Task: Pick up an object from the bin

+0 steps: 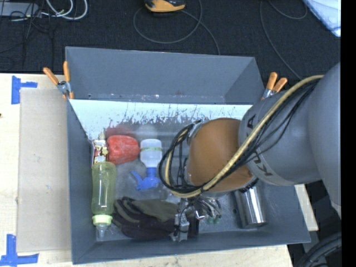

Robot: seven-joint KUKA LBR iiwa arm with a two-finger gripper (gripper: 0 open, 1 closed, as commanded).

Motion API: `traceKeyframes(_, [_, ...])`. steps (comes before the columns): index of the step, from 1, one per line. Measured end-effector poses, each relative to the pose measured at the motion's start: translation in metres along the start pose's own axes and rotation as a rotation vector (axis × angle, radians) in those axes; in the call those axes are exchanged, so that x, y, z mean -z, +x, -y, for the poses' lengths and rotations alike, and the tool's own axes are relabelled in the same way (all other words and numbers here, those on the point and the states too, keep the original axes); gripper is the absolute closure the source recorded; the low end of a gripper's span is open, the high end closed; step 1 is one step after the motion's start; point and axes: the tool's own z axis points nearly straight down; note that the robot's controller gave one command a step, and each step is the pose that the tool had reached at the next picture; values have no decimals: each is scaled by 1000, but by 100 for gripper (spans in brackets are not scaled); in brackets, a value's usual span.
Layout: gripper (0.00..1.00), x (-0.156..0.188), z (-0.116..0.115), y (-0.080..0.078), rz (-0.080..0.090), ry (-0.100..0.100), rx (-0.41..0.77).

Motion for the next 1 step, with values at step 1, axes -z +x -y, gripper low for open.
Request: traceKeyframes(1, [0,-20,-13,-10,1,0,229])
